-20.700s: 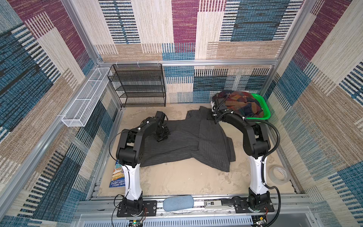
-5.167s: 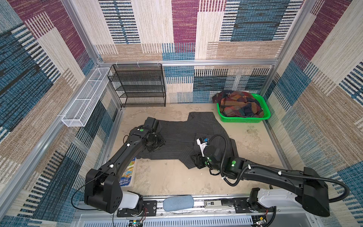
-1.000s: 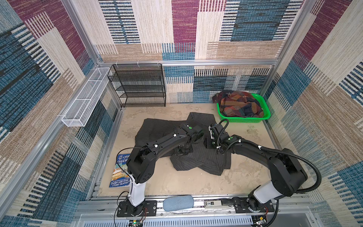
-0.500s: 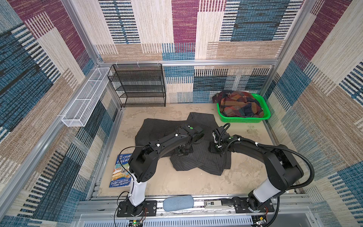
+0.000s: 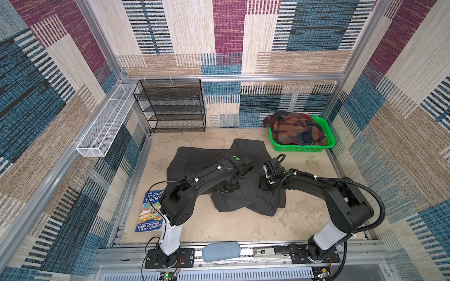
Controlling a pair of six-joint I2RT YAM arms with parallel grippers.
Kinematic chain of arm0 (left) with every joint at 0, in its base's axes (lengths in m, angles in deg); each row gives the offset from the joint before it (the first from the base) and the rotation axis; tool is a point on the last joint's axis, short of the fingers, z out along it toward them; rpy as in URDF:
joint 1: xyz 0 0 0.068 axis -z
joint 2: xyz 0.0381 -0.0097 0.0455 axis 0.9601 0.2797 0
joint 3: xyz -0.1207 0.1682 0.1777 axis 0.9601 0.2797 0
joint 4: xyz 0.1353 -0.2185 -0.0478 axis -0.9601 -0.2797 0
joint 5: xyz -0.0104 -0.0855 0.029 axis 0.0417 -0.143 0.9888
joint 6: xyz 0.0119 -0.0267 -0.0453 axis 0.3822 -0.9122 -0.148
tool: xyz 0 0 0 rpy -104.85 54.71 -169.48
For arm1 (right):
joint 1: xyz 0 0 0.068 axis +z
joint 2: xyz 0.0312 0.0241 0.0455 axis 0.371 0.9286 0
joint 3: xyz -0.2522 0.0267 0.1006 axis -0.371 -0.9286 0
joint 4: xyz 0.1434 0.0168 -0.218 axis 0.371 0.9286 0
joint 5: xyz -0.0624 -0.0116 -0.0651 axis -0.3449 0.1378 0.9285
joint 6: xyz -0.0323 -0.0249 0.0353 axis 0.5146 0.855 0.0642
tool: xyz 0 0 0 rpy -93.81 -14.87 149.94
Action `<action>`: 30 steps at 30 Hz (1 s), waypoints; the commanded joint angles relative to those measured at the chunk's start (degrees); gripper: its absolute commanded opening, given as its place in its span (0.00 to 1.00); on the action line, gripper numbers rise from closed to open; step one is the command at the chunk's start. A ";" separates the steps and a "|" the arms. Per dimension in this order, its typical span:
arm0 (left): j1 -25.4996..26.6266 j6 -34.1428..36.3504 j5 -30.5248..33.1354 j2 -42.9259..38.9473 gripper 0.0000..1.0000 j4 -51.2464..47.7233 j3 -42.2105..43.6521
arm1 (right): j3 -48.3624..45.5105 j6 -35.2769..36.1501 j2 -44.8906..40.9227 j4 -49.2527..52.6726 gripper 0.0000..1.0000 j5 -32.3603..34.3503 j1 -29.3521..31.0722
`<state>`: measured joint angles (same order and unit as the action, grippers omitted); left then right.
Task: Fold and stack the long sleeve shirts
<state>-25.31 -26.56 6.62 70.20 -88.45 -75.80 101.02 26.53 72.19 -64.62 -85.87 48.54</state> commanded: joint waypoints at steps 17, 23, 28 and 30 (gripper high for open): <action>-0.06 -1.20 -0.41 -1.67 0.03 -1.11 2.37 | 0.26 2.18 -4.28 2.50 0.04 2.72 -1.56; -1.59 -0.50 1.59 -4.67 0.00 -1.10 1.05 | 0.64 2.43 -7.42 5.15 0.03 5.07 -2.92; -3.74 1.31 3.57 -7.74 0.00 -1.77 -1.97 | 1.36 2.68 -8.65 6.83 0.03 7.14 -4.03; -4.34 2.41 5.00 -8.80 0.00 -2.17 -3.96 | 1.80 2.29 -9.31 7.27 0.03 8.64 -4.32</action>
<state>-29.05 -26.41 8.44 62.79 -89.35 -77.86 101.98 28.67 63.80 -58.41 -80.38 44.57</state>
